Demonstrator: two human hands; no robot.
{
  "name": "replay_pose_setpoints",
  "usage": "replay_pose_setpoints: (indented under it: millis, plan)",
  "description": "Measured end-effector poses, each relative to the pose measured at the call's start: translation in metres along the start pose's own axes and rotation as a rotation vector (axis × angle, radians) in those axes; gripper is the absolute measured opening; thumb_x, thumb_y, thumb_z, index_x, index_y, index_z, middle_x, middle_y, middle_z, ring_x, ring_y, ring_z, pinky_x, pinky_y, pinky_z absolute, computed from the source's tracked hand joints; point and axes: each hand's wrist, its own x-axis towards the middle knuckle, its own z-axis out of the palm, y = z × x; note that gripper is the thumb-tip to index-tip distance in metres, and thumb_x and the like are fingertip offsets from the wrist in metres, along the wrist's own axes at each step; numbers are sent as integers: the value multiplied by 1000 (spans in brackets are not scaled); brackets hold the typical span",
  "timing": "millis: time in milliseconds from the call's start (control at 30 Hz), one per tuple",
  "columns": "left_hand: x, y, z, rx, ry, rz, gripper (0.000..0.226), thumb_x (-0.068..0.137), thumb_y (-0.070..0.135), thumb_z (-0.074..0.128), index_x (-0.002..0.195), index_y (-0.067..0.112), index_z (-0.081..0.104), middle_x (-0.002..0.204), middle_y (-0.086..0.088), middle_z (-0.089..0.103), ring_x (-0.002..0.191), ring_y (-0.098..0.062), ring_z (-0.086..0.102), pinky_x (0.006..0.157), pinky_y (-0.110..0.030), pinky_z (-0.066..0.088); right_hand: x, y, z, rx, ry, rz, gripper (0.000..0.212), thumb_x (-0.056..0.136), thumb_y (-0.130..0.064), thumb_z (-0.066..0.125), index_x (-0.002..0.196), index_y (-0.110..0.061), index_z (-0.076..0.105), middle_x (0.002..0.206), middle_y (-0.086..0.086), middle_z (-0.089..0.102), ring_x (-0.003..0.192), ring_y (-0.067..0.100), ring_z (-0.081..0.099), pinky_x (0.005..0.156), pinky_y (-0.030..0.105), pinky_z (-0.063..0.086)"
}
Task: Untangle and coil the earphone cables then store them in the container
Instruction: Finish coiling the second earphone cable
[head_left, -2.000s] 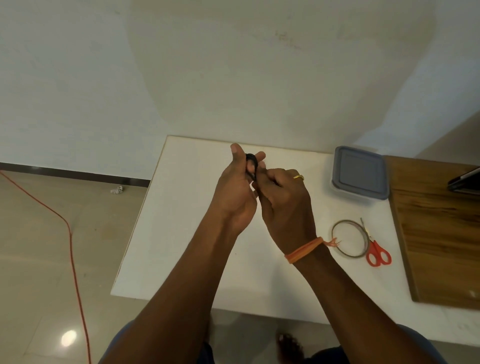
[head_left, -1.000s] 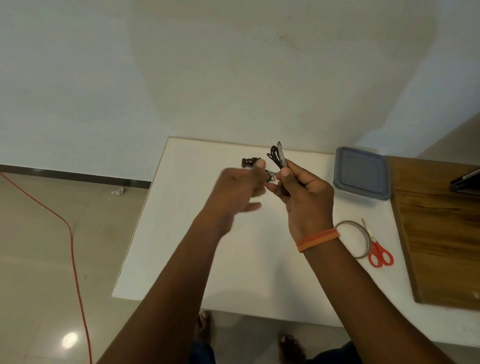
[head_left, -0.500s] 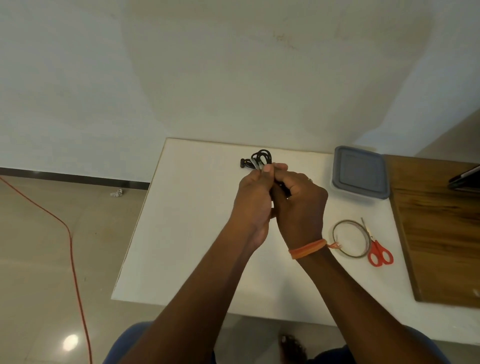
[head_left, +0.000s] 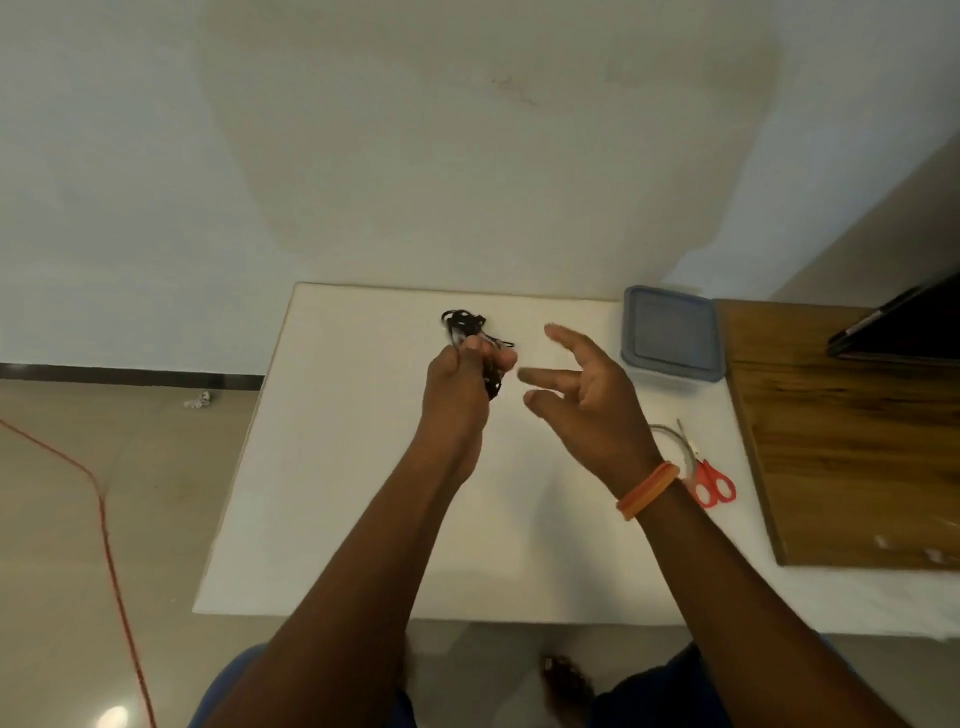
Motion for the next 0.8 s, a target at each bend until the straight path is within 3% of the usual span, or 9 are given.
replay_pose_setpoints:
  millis: [67, 133, 267, 400, 500, 600, 700, 800]
  plan:
    - [-2, -4, 7, -195, -27, -104, 33, 104, 12, 36, 76, 12, 52, 63, -3, 58, 75, -23, 61, 92, -36, 50, -1, 18, -25, -113, 31, 51, 38, 83, -9, 68, 119, -19, 64, 98, -3, 75, 93, 5, 68, 92, 30, 53]
    - [-8, -8, 17, -256, -79, -205, 29, 100, 7, 37, 73, 10, 48, 58, -4, 44, 64, -21, 44, 85, -37, 52, -3, 42, -56, -281, 40, 103, 24, 83, -8, 67, 107, -12, 71, 101, 5, 74, 94, 17, 68, 93, 32, 52]
    - [-17, -20, 33, -127, -165, -267, 34, 99, 15, 35, 66, 15, 40, 52, 0, 34, 56, -19, 35, 75, -38, 52, -10, 91, -116, -500, 86, 229, 19, 83, 0, 64, 98, -6, 75, 102, 12, 73, 97, 27, 66, 87, 27, 47]
    - [-25, -36, 49, 104, -200, -272, 31, 94, 13, 36, 64, 14, 39, 47, 3, 34, 53, -18, 33, 70, -39, 51, -21, 125, -145, -534, 96, 395, 25, 78, 9, 70, 95, -9, 74, 97, 11, 71, 93, 27, 66, 84, 34, 53]
    - [-33, -57, 61, 451, -262, -123, 29, 89, 23, 59, 68, 15, 41, 54, 3, 42, 52, -13, 43, 71, -42, 53, -26, 133, -143, -490, 54, 401, 27, 71, 7, 78, 91, -10, 72, 91, 6, 66, 88, 22, 62, 73, 30, 53]
    - [-40, -85, 71, 749, -326, 93, 39, 81, 27, 75, 69, 20, 38, 62, 8, 47, 57, -10, 46, 58, -23, 37, -25, 138, -133, -486, -11, 354, 23, 63, 0, 84, 78, -10, 70, 80, -1, 61, 78, 16, 58, 58, 19, 44]
    - [-42, -110, 81, 993, -381, 396, 30, 79, 32, 77, 74, 25, 49, 73, 17, 54, 75, -11, 54, 66, -28, 40, -22, 147, -125, -532, -48, 358, 25, 63, -5, 82, 75, -18, 64, 91, 3, 58, 81, 19, 58, 65, 26, 49]
    - [-41, -128, 85, 1094, -471, 490, 40, 74, 36, 82, 100, 16, 60, 99, 10, 64, 95, -13, 50, 80, -32, 43, -20, 150, -124, -549, -79, 373, 28, 66, -7, 82, 77, -21, 61, 95, 7, 61, 83, 23, 62, 74, 34, 54]
